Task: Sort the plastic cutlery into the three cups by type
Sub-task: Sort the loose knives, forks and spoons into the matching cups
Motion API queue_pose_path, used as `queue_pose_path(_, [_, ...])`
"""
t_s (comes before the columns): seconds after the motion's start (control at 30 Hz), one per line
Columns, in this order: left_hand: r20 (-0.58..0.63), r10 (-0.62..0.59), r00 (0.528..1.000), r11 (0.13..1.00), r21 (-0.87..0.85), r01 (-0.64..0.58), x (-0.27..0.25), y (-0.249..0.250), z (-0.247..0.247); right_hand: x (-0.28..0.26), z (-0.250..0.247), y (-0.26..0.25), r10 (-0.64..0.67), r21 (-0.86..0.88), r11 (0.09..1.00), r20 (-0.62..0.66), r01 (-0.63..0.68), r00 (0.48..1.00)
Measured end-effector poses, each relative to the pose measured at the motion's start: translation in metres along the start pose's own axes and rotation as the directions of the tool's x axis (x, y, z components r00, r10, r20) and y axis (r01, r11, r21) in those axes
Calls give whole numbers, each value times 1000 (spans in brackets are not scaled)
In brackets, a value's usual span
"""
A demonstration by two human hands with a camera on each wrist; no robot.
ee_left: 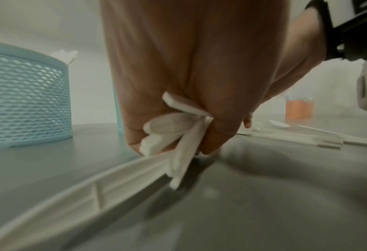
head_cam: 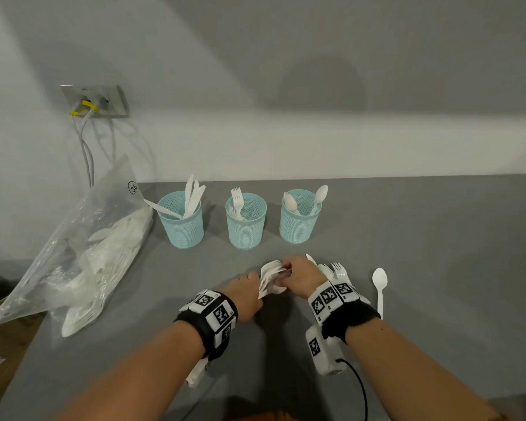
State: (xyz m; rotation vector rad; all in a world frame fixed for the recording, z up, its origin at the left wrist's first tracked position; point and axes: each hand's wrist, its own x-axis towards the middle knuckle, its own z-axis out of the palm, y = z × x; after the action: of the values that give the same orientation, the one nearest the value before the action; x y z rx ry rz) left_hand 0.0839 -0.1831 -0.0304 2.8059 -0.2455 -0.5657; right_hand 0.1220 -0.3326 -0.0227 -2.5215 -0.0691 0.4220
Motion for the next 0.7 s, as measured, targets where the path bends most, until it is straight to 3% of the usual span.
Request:
queue_pose_path(0.17, [-88, -13, 996, 939, -345, -18, -5, -9, -14, -5, -15, -16, -52, 305, 948, -139, 92, 989])
queue_pose_path(0.3, [-244, 6, 970, 797, -584, -152, -3, -16, -18, -16, -28, -42, -159, 460, 853, -223, 247, 962])
queue_pose_path(0.37, [-243, -35, 969, 662, -733, -160, -5, -13, -24, -20, -30, -52, -171, 528, 803, -240, 277, 955])
queue_pose_path(0.47, [-201, -87, 976, 397, -905, -151, -13, -9, -39, -20, -26, -58, -157, 549, 792, -237, 266, 959])
queue_pose_path(0.53, [-207, -68, 976, 290, -940, -179, -20, -10, -49, -19, -23, -61, -151, 534, 812, -197, 235, 969])
queue_pose_path(0.7, [-207, 2, 978, 219, -955, -202, -36, -19, -65, -19, -19, -78, -249, 452, 838, -180, 305, 951])
